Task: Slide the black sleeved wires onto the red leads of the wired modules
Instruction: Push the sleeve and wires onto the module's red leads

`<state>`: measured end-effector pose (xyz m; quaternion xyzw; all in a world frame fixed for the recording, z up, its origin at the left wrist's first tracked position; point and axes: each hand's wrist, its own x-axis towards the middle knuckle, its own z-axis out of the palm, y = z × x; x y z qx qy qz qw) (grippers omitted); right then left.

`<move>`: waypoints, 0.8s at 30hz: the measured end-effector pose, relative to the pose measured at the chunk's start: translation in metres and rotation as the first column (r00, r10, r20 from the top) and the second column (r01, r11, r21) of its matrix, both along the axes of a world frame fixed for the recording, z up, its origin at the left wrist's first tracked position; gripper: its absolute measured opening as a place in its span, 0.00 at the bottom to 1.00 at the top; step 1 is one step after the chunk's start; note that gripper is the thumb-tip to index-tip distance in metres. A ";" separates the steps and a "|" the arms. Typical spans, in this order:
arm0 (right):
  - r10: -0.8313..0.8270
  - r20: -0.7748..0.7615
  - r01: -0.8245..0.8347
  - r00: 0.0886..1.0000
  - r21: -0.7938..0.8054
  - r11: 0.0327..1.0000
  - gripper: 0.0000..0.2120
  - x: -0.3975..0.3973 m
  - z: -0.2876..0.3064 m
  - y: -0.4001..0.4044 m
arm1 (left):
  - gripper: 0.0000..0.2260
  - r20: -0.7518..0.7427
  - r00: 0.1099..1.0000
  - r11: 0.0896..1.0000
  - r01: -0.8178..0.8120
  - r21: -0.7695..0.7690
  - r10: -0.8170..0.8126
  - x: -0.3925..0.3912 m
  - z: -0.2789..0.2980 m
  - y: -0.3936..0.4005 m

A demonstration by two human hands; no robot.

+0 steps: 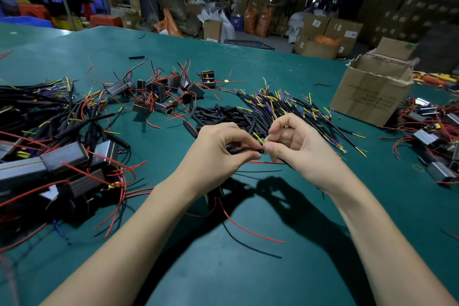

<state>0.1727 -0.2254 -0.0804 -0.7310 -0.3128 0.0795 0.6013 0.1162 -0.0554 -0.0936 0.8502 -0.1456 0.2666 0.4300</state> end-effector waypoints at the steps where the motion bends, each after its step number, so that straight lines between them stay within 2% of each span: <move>1: -0.008 -0.011 0.008 1.000 0.009 1.000 0.10 0.000 0.000 -0.001 | 0.04 0.010 1.000 1.000 -0.003 -0.002 0.003 0.000 0.000 -0.001; 3: -0.026 -0.021 0.026 0.999 -0.021 0.999 0.06 0.001 0.002 -0.004 | 0.04 0.027 1.000 1.000 -0.008 0.003 0.008 0.000 -0.001 -0.001; 5: -0.051 -0.015 0.049 0.999 -0.116 0.992 0.01 0.002 0.005 -0.008 | 0.04 0.032 0.999 1.000 -0.022 -0.005 0.022 0.000 -0.001 -0.001; 8: -0.067 0.027 0.071 0.997 -0.235 0.969 0.06 0.002 0.008 -0.015 | 0.04 0.031 0.998 0.998 -0.046 -0.033 0.047 0.001 -0.001 0.002; 11: -0.101 0.048 0.110 0.994 -0.230 0.967 0.06 0.002 0.010 -0.018 | 0.04 0.041 0.998 0.999 -0.052 -0.012 0.053 0.000 -0.001 0.002; 18: -0.057 0.067 0.069 0.996 -0.193 0.979 0.08 0.003 0.004 -0.011 | 0.04 0.093 0.994 0.998 -0.064 -0.021 0.065 0.000 -0.003 -0.002; 21: -0.069 0.088 0.086 0.994 -0.196 0.977 0.08 0.006 0.002 -0.014 | 0.04 -0.011 1.000 0.994 -0.029 -0.104 0.028 0.001 0.000 -0.001; 23: -0.073 0.115 0.095 0.991 -0.193 0.977 0.08 0.008 0.001 -0.016 | 0.05 -0.179 0.984 0.973 -0.045 -0.227 0.003 0.003 0.004 0.009; 24: -0.072 0.123 0.094 0.990 -0.187 0.978 0.08 0.009 0.001 -0.017 | 0.07 -0.289 0.957 0.969 -0.057 -0.242 -0.016 0.004 0.006 0.016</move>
